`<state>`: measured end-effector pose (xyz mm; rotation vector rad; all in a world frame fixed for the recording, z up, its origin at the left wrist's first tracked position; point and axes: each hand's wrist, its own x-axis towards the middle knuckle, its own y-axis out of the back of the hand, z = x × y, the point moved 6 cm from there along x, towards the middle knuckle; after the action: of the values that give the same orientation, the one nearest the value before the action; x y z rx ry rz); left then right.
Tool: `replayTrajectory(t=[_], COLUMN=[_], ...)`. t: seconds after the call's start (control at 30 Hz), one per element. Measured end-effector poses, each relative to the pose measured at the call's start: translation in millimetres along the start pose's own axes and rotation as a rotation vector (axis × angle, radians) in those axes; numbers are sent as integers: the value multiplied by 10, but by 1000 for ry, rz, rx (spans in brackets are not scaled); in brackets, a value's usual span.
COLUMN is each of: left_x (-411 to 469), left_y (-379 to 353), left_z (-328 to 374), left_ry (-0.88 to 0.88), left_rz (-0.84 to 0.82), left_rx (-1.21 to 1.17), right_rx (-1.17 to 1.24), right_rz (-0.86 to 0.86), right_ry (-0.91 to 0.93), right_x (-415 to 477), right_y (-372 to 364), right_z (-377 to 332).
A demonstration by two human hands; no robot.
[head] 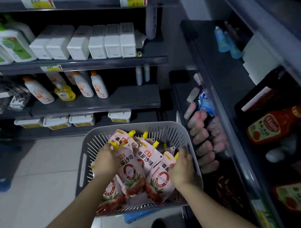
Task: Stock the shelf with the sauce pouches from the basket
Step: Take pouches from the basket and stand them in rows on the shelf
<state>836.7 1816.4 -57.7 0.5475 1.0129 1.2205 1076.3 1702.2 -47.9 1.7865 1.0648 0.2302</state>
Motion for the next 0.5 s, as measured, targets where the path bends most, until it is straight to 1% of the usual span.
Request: replayTrajectory(t=[0.03, 0.1, 0.23, 0.27, 0.33, 0.43, 0.5], left_x=[27, 30, -28, -44, -60, -107, -166], left_y=[-11, -23, -58, -59, -69, -64, -32], left_z=[-25, -26, 23, 45, 85, 177, 271], left_ry=[24, 47, 41, 41, 17, -21, -84], left_rz=[-32, -108, -200, -218, -240, -255, -240], left_rx=[-90, -166, -368, -377, -399, -440, -442], right_rx=[38, 72, 127, 136, 80, -99, -91], right_rz=[-13, -68, -85, -90, -103, -106, -81], right_ry=[7, 6, -51, -64, -64, -25, -23], right_x=[12, 9, 42, 47, 56, 55, 50], right_y=[-25, -91, -109, -93, -80, -53, 5], right_z=[-13, -23, 110, 122, 123, 106, 108])
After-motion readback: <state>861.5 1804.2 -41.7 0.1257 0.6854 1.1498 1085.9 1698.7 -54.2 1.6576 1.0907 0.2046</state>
